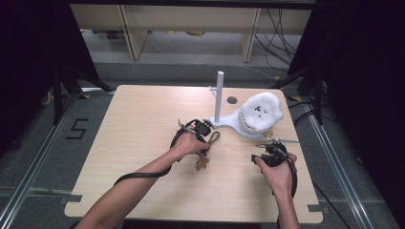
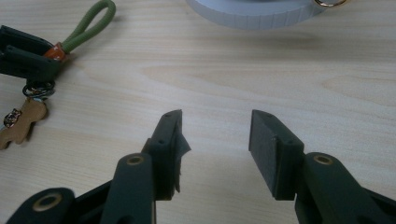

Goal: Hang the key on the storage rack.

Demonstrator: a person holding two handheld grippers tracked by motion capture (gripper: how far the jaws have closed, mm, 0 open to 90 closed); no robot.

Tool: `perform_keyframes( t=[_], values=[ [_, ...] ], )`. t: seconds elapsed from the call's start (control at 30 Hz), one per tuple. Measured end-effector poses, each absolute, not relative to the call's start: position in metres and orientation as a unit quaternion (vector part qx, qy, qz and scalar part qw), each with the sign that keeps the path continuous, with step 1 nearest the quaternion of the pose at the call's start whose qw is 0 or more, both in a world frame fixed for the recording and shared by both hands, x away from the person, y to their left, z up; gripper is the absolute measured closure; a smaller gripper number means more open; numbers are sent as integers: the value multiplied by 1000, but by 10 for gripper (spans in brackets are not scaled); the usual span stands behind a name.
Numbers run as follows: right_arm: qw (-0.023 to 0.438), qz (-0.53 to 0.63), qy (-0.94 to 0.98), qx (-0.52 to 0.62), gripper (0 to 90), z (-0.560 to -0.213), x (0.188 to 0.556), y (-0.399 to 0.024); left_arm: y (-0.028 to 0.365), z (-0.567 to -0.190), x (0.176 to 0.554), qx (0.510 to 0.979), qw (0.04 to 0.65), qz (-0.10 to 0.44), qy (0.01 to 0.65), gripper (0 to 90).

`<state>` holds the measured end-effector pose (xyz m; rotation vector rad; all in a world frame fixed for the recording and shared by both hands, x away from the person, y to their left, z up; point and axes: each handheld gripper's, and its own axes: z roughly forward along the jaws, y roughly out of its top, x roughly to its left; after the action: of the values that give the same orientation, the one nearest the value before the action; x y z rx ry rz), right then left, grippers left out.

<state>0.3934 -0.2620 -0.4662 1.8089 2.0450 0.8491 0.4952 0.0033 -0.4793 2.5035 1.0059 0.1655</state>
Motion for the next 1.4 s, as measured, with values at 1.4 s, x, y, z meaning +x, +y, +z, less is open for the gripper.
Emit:
perform_keyframes(
  t=[1.4],
  values=[
    [174,331,704,604,502,-474,387,-265,78,-458,449,835,395,125,363,682]
  ],
)
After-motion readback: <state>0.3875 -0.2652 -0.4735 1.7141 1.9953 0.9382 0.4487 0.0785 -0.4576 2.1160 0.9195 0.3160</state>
